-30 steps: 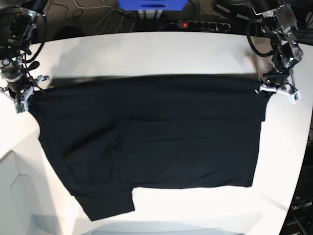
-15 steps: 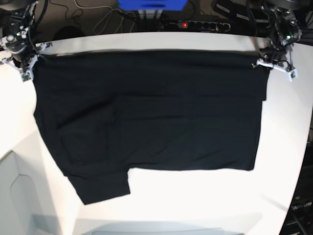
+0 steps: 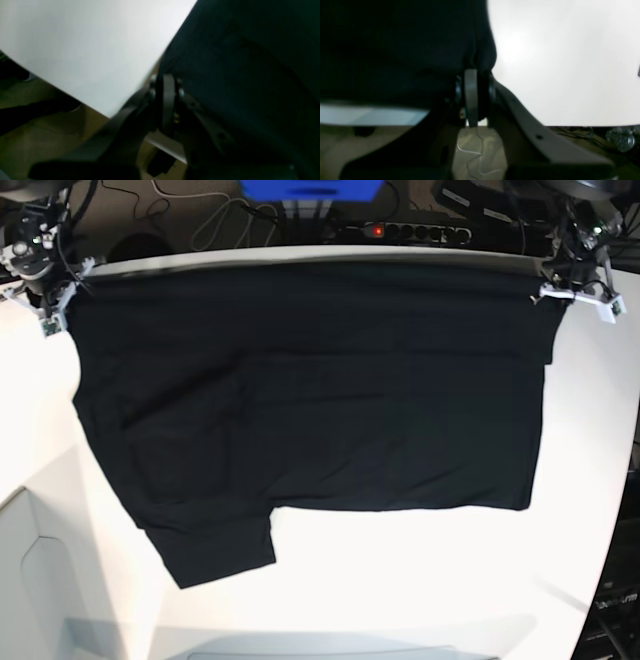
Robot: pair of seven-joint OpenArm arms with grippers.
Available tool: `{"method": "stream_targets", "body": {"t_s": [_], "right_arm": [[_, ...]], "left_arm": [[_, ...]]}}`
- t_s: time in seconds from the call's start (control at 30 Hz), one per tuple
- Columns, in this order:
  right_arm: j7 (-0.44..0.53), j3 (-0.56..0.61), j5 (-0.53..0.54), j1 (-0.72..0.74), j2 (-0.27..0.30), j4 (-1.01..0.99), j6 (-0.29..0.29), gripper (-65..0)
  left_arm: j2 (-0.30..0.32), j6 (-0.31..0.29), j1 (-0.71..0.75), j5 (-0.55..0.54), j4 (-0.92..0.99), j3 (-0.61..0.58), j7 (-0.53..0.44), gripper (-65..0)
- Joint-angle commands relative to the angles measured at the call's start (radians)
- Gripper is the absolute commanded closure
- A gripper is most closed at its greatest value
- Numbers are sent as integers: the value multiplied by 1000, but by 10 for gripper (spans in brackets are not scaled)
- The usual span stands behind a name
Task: Fold the T-shirt properly
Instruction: 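Drag the held edges back toward the robot, flattening the folded shirt, then release the edges and move both grippers to the shirt's hem corners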
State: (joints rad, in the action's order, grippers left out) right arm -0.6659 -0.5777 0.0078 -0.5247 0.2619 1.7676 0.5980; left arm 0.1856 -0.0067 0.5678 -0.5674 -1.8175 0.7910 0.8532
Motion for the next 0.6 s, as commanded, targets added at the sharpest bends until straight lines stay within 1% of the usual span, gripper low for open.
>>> {"method": "stream_targets", "body": {"t_s": [0.0,0.1,0.17,0.23,0.4,0.47,0.57], "right_arm": [[1,-24,-15,-7,4,18,-5,0],[1,-31,-15,-7,1,28,-3,-4],[1,-34,-15,-7,-2,58,-3,-53],[-8,-34,-15,-8,-2,82,-3,-110],[-8,-35,-15,-19,-2,127,-3,-232],[-10,-35,-15,-19,-2,133,-3,-266],[-10,-35,-15,-19,-2,139,-3,-307]], "left_arm": [[15,1,7,5,-14,12,-22,-39],[15,7,7,5,-15,8,-22,-116],[15,9,7,5,-17,8,-22,-182],[15,7,7,5,-17,11,-22,-228],[21,4,8,5,-20,14,-22,-232],[21,3,8,5,-38,20,-22,-232],[13,3,7,5,-93,63,-22,-233]]}}
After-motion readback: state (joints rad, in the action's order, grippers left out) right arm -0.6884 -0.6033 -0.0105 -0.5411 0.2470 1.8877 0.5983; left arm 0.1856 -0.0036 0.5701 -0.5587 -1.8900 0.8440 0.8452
